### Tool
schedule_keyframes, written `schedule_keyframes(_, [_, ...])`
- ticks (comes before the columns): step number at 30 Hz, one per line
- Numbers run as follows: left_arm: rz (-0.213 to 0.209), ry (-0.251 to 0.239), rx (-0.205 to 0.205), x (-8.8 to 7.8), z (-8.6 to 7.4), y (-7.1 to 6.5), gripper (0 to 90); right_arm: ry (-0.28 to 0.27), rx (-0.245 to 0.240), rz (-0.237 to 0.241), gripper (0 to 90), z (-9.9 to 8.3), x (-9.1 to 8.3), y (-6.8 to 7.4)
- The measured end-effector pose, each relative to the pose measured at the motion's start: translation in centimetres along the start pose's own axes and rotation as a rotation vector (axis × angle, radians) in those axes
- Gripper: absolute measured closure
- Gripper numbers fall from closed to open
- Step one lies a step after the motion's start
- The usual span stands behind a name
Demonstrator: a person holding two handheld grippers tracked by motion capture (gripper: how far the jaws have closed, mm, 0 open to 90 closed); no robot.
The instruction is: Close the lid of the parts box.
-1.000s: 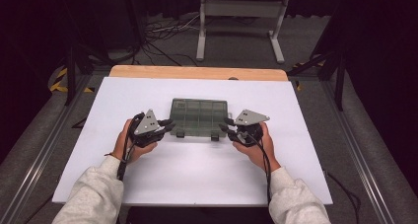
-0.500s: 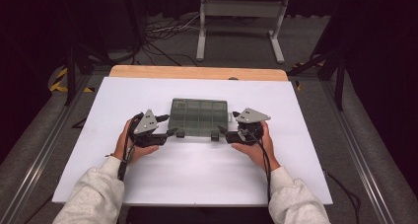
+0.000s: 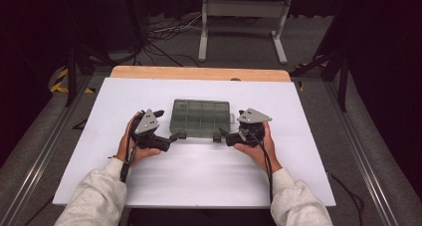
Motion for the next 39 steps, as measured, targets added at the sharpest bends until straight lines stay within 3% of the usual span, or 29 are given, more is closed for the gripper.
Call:
schedule_keyframes(15, [0.009,-0.030,0.023,-0.3,0.6,-0.1,4.2,-0.031,-0.001,-0.029,5.7,0.5,-0.2,-0.2])
schedule_keyframes(39, [0.031,-0.084,0.048,-1.3,2.0,-0.5,4.0,-0.077,-0.052,-0.043,6.8,1.9,-1.4,0.0])
Point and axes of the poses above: each handheld gripper's, and its own axes: x roughly forward along the jaws, z roughly out of its top, y roughly to its left, the point moved 9 cm from there along x, roughly forward along the jaws, and after that the axes turned 9 degrees about -y, right-handed, at the moved point
